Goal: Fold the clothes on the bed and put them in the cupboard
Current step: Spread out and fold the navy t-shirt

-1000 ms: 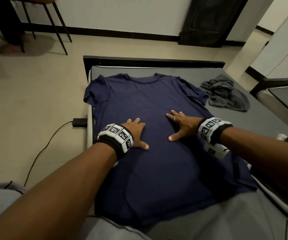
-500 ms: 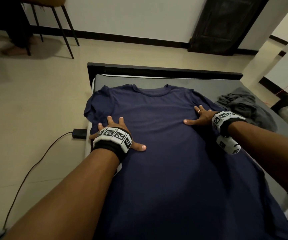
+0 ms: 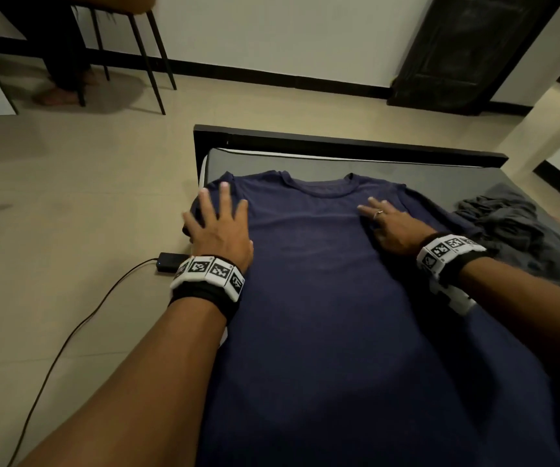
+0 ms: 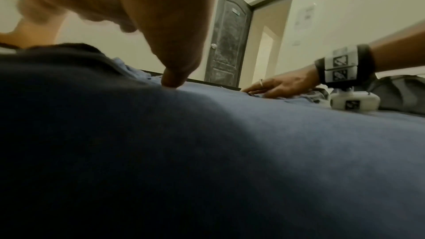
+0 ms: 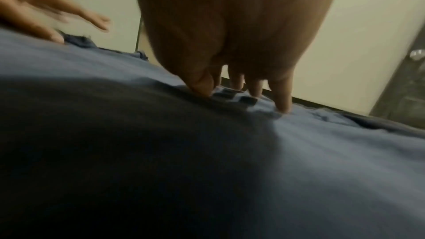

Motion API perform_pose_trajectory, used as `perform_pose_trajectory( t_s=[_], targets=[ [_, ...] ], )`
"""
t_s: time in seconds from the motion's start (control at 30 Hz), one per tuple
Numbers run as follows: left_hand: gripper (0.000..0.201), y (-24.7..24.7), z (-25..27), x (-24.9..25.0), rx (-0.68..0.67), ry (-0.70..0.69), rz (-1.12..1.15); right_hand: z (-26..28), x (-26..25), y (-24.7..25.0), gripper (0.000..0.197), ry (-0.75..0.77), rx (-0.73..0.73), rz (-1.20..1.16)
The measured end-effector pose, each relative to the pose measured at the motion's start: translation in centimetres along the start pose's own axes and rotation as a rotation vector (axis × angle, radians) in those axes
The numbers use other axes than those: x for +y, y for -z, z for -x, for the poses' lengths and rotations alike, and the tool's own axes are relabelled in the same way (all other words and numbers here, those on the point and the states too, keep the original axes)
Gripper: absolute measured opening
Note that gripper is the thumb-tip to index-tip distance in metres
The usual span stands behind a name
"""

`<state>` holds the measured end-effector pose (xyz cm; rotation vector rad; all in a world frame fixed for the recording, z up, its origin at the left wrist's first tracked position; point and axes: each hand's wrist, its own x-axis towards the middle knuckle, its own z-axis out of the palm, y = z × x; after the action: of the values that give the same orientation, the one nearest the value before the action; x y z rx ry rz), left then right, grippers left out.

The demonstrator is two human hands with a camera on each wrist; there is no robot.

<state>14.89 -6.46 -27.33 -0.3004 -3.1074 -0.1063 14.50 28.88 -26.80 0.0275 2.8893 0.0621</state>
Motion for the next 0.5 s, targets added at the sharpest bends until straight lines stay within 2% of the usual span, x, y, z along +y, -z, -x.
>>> perform_pose_trajectory(
  t_s=[0.03, 0.1, 0.17, 0.23, 0.3, 0.4, 0.5],
  targets=[
    [0.082, -0.1, -0.3, 0.7, -0.053, -0.126, 0.032, -0.4, -0.8, -0.3, 0.065, 0.014, -0.088, -0.073],
    [0.080, -0.4, -0.5, 1.9, -0.226, -0.296, 0.077, -1.2, -1.3, -0.4, 0.071, -0.021, -0.146, -0.131],
    [0.076, -0.7, -0.6, 2.2, -0.317, -0.309, 0.091, -1.9, -0.7, -0.1, 0.094, -0.073, -0.153, -0.144],
    [0.072, -0.9, -1.0, 1.5, -0.320, -0.224, 0.127, -2.8, 0.1, 0.3, 0.114, -0.145, -0.171, -0.160],
    [0.073, -1.1, -1.7, 0.4, -0.332, -0.110, 0.150, -3.4, 0.4, 0.8, 0.117, -0.220, -0.186, -0.176],
    [0.102, -0.7, -3.6, -1.8, -0.443, 0.050, 0.120, -4.6, 0.1, 0.8, 0.110, -0.304, -0.173, -0.184],
    [0.127, -0.2, -5.4, -5.0, -0.503, 0.165, 0.228, -6.0, 0.2, 0.2, 0.123, -0.372, -0.166, -0.165]
  ],
)
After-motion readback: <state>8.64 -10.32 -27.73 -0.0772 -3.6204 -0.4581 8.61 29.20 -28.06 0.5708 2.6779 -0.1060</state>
